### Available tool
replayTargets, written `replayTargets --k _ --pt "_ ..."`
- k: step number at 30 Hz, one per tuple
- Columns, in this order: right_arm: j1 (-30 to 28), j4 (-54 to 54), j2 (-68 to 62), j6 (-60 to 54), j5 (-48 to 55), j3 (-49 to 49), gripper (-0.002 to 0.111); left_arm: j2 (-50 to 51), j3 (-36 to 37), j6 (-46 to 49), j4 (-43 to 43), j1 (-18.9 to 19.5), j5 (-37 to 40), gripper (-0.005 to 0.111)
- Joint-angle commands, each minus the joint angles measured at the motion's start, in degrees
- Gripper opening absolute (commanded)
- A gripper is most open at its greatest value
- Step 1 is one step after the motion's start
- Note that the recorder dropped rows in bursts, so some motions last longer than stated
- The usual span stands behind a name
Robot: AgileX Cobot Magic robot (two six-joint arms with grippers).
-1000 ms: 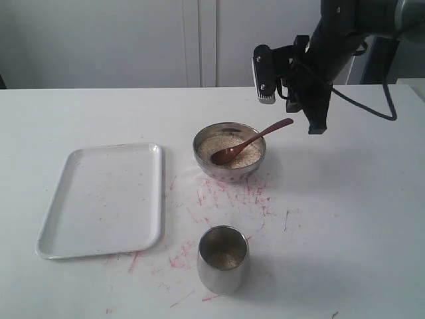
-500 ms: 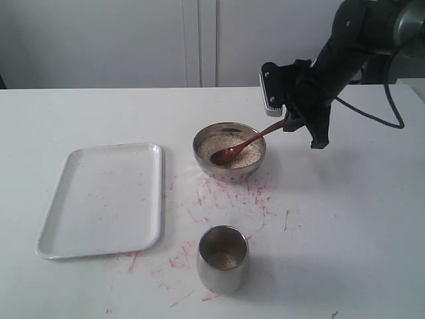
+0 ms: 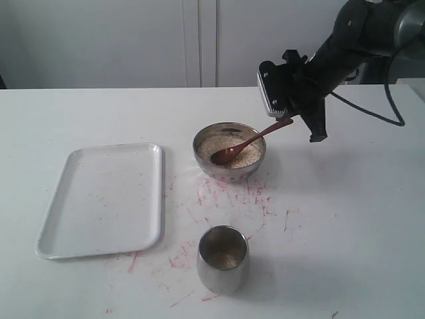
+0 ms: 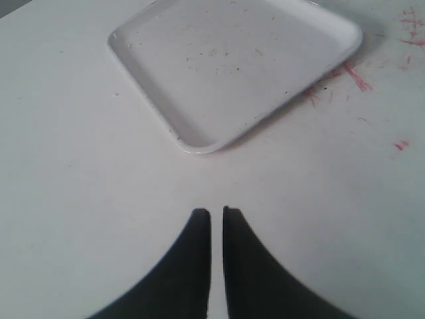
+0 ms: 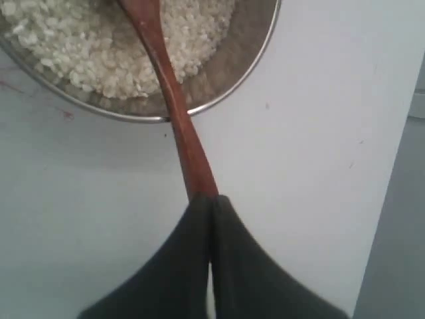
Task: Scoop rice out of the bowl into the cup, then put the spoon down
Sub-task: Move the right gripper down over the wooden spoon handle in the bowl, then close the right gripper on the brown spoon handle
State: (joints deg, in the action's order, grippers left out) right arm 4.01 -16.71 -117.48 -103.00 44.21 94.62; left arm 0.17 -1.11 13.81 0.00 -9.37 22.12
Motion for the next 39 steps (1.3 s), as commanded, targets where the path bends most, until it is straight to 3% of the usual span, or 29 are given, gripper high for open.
replayTargets --k 1,5,11,18,21,29,39 --pt "1.7 -3.2 0.2 -0.5 0.1 0.3 0.000 -0.2 0.5 -0.3 0.0 -0.1 1.9 0.014" --pt "3.0 -4.2 0.2 7.0 -2.5 0.3 0.000 -0.2 0.5 -0.3 0.0 -0.1 1.9 0.014" --pt "4.2 5.8 0.2 1.6 0.0 0.3 0.000 -0.2 0.5 -0.3 0.0 -0.1 1.9 0.014" --pt "4.2 4.4 0.2 4.6 -0.5 0.3 0.000 -0.2 0.5 -0.3 0.0 -0.1 1.9 0.014" --pt "4.2 4.4 0.2 4.7 -0.5 0.2 0.006 -0.2 0.5 -0.3 0.0 -0.1 1.9 0.014" --pt "4.4 4.5 0.2 4.7 -0.9 0.2 0.043 -0.2 0.5 -0.3 0.0 -0.1 1.9 0.014" --pt "7.4 10.4 -0.1 4.2 -4.4 0.2 0.043 -0.2 0.5 -0.3 0.0 -0.1 1.9 0.014"
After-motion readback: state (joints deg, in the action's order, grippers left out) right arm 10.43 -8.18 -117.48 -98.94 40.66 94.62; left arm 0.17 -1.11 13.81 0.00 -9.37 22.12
